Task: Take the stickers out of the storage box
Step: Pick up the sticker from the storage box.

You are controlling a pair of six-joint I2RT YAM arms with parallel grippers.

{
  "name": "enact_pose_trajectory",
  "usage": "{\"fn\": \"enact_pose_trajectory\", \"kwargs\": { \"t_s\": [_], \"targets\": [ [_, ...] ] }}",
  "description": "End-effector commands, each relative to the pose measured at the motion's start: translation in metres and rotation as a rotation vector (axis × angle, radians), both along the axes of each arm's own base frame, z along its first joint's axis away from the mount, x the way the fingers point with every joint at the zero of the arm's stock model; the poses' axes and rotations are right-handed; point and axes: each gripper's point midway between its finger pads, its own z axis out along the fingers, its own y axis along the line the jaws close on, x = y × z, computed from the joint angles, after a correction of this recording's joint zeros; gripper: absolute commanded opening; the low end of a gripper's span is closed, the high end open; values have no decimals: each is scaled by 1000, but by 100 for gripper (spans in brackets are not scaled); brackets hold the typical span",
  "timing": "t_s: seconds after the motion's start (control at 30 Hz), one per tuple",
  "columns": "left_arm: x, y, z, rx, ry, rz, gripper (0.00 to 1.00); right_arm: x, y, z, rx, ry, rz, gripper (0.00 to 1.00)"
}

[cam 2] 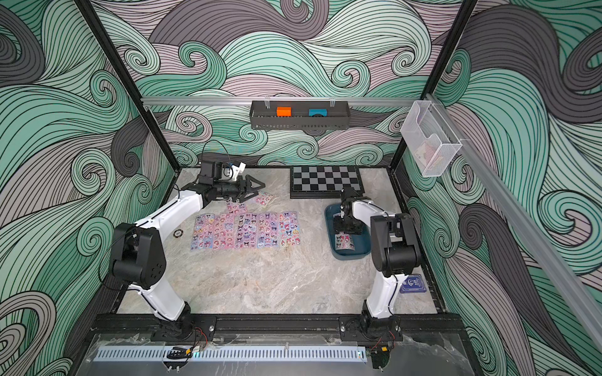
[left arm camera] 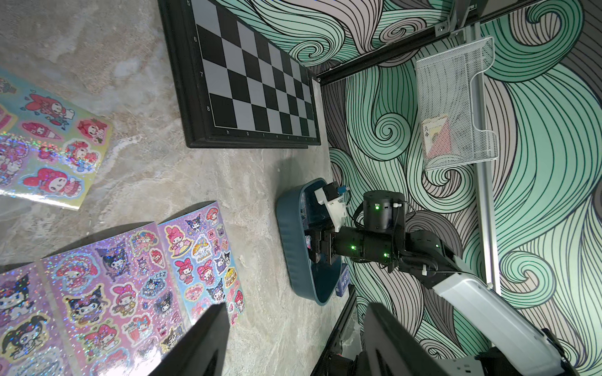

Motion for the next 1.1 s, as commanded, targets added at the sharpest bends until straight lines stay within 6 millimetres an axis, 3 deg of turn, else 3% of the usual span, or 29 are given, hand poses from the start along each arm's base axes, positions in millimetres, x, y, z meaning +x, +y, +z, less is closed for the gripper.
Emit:
{"fn": "enact_pose_trajectory", "kwargs": {
  "t_s": [0.0, 0.23, 0.5, 0.7, 0.9, 1.07],
  "targets": [
    [-1, -16, 25, -25, -58, -51, 70, -20, 0, -2, 34, 36, -21, 58],
    [-2, -35, 23, -27, -49, -85, 70, -22, 6, 47, 93, -107, -22, 51],
    [-6, -52, 22, -12, -50, -121, 70, -30, 22, 100, 175, -204, 6, 49],
    [-5, -53, 21, -8, -51, -119, 70, -36, 59, 131, 231, -268, 82, 49],
    [-6, -53, 24, -4, -58, -124, 70, -30, 113, 136, 289, -254, 178, 49],
    [-7, -52, 23, 3, -56, -120, 70, -24, 134, 126, 278, -234, 207, 49]
  ]
}}
